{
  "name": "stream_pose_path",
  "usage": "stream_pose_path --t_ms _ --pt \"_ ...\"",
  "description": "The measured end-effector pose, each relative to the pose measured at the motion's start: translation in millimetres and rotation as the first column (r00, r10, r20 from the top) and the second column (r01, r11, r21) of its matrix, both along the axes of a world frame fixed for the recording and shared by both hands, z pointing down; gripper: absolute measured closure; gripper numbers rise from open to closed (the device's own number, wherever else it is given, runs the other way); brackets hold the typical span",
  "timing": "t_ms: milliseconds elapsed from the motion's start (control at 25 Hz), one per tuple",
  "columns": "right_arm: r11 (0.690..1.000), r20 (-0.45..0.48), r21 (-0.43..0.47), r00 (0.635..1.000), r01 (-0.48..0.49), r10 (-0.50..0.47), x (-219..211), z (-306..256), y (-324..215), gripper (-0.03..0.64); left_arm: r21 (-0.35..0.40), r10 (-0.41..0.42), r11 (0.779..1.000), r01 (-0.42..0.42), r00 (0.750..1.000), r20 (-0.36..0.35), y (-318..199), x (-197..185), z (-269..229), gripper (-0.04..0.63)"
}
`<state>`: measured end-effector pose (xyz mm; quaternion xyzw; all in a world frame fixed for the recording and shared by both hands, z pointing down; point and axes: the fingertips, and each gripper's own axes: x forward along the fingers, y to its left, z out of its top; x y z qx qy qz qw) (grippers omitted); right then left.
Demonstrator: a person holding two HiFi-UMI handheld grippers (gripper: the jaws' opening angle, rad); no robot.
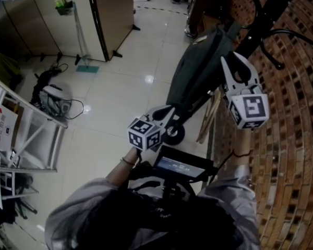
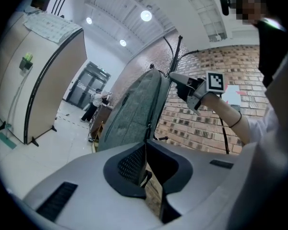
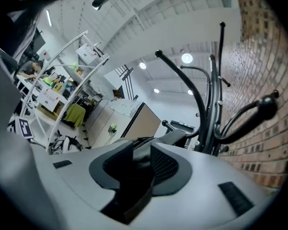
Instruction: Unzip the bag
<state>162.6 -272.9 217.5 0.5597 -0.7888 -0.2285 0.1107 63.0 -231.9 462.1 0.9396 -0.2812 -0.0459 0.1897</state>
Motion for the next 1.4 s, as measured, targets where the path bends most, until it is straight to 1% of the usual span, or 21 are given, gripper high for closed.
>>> stream_pose_path --t_ms 80,200,240,360,440,520,560,760,880,1160,1400 --pt "1.0 0.066 0.016 0.998 0.001 -0.002 4.8 8.1 15.7 0.509 -0.026 -0.019 0.999 0.019 1.0 -0.01 -0.8 -9.1 5.8 0.584" --pt "1.0 0.196 0.002 0.98 -0.021 0.02 13.7 31.1 36.7 0.545 -0.045 -0.043 0.998 0.041 0.998 -0.039 -8.1 -19.5 1.9 0.586" --pt "1.0 0.245 -0.013 0.969 -0.02 0.023 14.7 41.5 42.6 0.545 -0.037 -0.051 0.998 0.05 0.998 -0.041 -11.3 -22.3 -2.3 0.584" --pt "0.998 0.37 -0.063 0.928 -0.009 0.032 15.9 75.3 56.2 0.58 0.007 -0.07 0.997 0.07 0.997 -0.029 -20.8 -27.1 -17.9 0.584" --pt "0.995 0.425 -0.099 0.903 -0.018 0.059 18.2 98.5 60.9 0.586 0.034 -0.08 0.996 0.08 0.997 -0.023 -26.3 -27.7 -27.9 0.586" --pt "0.99 0.46 -0.136 0.883 -0.037 0.096 19.6 120.1 63.8 0.605 0.054 -0.092 0.994 0.092 0.996 -0.019 -30.4 -28.4 -36.4 0.585" --pt "0.987 0.467 -0.154 0.877 -0.042 0.11 19.5 130.2 64.7 0.62 0.061 -0.1 0.993 0.101 0.995 -0.019 -32.1 -28.9 -39.9 0.585" --pt "0.97 0.48 -0.234 0.861 -0.06 0.169 18.1 168.6 66.1 0.621 0.056 -0.138 0.989 0.14 0.99 -0.038 -37.9 -31.3 -48.6 0.584" --pt "0.968 0.503 -0.251 0.85 -0.028 0.155 12.9 182.1 67.6 0.621 0.048 -0.144 0.988 0.145 0.989 -0.032 -36.2 -30.1 -47.0 0.584" --pt "0.957 0.508 -0.29 0.847 -0.007 0.16 5.6 200.2 68.0 0.623 0.032 -0.156 0.987 0.157 0.988 -0.018 -31.1 -30.7 -41.3 0.584" --pt "0.956 0.482 -0.294 0.862 -0.009 0.157 5.4 202.3 69.6 0.623 0.018 -0.172 0.985 0.172 0.985 -0.017 -29.4 -32.9 -38.8 0.584"
